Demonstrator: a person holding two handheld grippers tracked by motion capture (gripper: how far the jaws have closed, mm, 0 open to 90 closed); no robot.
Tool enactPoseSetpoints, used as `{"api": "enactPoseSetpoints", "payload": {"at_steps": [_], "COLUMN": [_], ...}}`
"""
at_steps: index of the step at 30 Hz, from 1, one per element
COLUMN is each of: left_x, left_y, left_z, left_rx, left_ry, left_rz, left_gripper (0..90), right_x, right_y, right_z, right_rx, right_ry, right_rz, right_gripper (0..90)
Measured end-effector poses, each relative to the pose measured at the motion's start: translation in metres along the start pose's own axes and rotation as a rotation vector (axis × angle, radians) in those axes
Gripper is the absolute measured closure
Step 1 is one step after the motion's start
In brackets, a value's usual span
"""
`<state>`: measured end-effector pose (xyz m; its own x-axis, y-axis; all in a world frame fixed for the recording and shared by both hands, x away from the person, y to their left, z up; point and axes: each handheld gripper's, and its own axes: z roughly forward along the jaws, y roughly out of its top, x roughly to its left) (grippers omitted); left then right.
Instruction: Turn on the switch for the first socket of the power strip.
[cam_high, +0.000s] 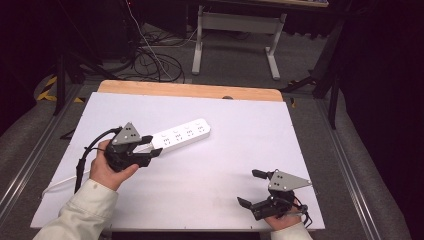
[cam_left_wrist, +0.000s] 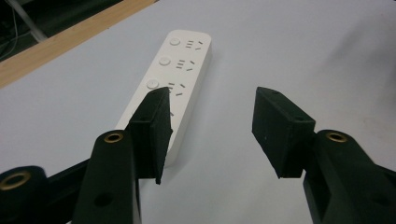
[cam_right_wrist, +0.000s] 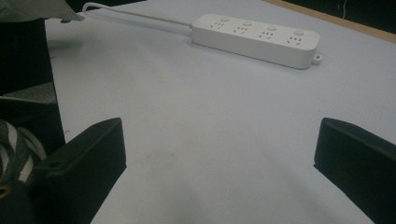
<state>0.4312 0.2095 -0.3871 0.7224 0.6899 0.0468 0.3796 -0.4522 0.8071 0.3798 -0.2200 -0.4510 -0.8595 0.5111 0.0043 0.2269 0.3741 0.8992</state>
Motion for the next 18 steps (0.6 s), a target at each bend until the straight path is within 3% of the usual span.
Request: {"api": "enactPoseSetpoints", "payload": {"at_steps": [9, 12, 18], "left_x": [0.014, 0.016, 0.025], "left_y": [0.005, 0.007, 0.008], "left_z": [0.017, 0.023, 0.039], "left_rx": [0.0, 0.024, 0.027], "left_ry": [0.014, 0.03, 0.047], "left_rz": [-0.049, -0.047, -0.112], "left_gripper": [49.4, 49.5, 53.4], "right_x": [0.0, -0.001, -0.001], "right_y": [0.0, -0.001, -0.001], "right_z": [0.0, 0.0, 0.001], "right_rx": [0.0, -0.001, 0.003], "right_ry": [0.003, 0.004, 0.007], "right_rz": [0.003, 0.007, 0.005], "right_gripper": [2.6, 2.6, 2.6]}}
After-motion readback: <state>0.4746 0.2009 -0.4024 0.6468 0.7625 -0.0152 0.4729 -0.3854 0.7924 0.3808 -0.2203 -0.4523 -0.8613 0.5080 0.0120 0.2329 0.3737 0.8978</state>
